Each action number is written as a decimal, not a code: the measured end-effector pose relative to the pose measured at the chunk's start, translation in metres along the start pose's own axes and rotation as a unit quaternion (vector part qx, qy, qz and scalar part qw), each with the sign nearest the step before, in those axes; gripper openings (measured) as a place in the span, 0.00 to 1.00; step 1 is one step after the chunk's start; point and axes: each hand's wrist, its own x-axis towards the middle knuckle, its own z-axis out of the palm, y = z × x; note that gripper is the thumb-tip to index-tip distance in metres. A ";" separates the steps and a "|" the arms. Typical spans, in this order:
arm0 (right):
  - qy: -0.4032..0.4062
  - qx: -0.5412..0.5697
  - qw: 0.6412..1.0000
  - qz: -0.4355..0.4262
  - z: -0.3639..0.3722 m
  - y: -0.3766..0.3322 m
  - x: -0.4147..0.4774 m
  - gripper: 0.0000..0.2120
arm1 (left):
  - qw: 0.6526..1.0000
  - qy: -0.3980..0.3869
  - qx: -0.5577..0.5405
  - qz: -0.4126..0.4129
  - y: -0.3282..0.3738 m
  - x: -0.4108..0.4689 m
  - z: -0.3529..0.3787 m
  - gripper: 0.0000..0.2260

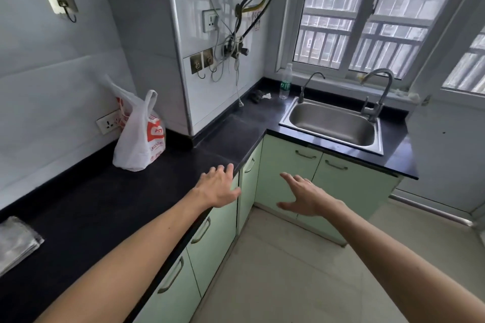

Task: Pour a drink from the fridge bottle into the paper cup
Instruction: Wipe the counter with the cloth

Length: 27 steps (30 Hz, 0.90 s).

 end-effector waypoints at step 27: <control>-0.121 -0.052 0.926 -0.353 -0.004 -0.184 0.261 0.42 | 0.920 0.020 -0.081 -0.384 -0.171 -0.027 0.013 0.35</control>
